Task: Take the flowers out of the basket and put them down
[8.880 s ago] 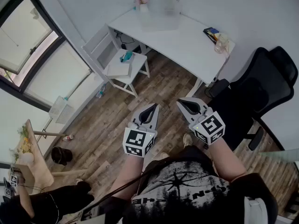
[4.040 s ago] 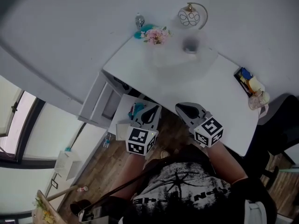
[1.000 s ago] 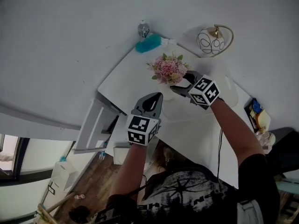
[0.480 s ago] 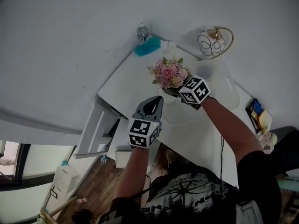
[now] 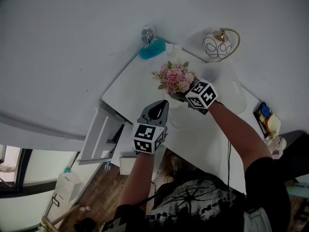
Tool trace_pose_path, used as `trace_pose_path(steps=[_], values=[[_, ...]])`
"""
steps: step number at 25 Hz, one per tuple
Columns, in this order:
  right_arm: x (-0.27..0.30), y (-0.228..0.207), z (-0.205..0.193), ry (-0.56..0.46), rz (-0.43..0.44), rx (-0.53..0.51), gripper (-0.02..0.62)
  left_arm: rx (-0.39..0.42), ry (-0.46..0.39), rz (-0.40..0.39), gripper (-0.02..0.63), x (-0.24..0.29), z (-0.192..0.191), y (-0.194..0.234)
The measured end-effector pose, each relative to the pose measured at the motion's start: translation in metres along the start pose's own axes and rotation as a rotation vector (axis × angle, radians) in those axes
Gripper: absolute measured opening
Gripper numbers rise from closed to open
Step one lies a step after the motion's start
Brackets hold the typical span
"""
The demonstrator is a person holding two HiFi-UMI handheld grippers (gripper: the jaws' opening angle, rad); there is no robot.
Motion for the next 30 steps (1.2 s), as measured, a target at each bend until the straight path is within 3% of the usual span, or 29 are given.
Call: trace_pose_path(steps=[10,30], values=[[-0.025,0.004,0.011,-0.062,-0.005,0.023,0.318,0.031,-0.002,0.007,0.011,-0.01,0.005,-0.008],[-0.129,0.048,0.087,-0.216,-0.074,-0.026,0.318,0.102,-0.015,-0.019,0.011,-0.048,0.033,-0.049]])
Point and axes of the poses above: the fingertips, and each gripper's own axes: x forward along the fingers, y to its left, z out of its top, the point moved 2 cm from there along -x, backward along the fingers, and after that the axes turned 4 degrees about z, right-handed, at the moved point
